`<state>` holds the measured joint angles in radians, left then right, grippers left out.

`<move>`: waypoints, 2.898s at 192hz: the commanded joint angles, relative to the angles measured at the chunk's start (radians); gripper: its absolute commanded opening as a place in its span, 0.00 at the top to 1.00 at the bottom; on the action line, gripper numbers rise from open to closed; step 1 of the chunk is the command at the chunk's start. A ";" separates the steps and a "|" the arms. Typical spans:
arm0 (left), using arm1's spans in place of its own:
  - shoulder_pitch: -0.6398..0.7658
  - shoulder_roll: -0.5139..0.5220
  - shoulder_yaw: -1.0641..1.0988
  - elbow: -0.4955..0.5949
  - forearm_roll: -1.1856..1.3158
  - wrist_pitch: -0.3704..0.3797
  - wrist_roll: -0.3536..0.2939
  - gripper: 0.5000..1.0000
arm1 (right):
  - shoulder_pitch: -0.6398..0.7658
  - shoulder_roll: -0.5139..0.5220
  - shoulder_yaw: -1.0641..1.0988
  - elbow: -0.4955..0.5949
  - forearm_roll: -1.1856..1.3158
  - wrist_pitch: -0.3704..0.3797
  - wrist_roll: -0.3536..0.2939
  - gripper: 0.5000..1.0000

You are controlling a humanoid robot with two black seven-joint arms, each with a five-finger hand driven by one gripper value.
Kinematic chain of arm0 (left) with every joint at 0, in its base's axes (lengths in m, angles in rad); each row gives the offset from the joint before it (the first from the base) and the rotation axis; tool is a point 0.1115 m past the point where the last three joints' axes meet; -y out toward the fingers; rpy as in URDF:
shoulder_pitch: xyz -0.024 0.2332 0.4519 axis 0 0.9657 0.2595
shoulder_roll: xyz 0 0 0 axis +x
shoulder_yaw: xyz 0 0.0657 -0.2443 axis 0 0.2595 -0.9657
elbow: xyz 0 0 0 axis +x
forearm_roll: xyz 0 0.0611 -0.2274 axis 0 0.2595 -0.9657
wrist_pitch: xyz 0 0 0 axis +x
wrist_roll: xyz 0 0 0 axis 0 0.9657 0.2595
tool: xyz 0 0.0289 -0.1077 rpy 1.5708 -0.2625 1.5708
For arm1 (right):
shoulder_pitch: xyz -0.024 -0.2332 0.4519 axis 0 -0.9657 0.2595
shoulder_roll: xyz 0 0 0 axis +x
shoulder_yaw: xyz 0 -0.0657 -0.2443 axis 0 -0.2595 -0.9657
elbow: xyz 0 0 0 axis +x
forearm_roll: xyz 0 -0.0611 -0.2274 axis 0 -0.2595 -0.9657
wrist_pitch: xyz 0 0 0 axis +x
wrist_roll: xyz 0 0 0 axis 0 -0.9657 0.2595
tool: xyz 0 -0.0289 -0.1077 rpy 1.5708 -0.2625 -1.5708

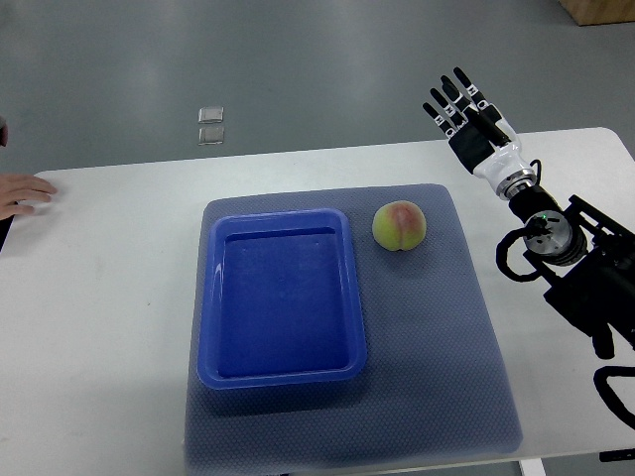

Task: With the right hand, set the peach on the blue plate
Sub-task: 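Swing the open right hand over toward the peach beside the tray, then lower the right hand onto the peach and close fingers around it, then lift the peach with the right hand and carry it above the tray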

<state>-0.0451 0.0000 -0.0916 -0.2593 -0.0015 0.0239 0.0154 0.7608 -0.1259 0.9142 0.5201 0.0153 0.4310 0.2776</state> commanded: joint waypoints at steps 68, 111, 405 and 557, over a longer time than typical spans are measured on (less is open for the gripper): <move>-0.001 0.000 0.000 0.000 0.000 0.004 0.000 0.00 | 0.026 -0.009 -0.025 0.009 -0.051 0.015 -0.003 0.13; -0.002 0.000 0.001 -0.006 0.000 0.002 0.000 0.00 | 0.144 -0.089 -0.126 0.012 -0.462 0.031 -0.006 0.13; -0.016 0.000 0.003 -0.008 0.000 -0.012 0.000 0.00 | 0.370 -0.118 -0.880 0.183 -1.239 -0.035 -0.187 1.00; -0.016 0.000 0.001 -0.005 0.000 -0.012 0.000 0.00 | 0.868 -0.422 -0.876 0.525 -1.106 0.180 -0.227 1.00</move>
<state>-0.0614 0.0000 -0.0890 -0.2653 -0.0016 0.0124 0.0153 1.5985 -0.5555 0.0426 1.0381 -1.0911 0.6102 0.0722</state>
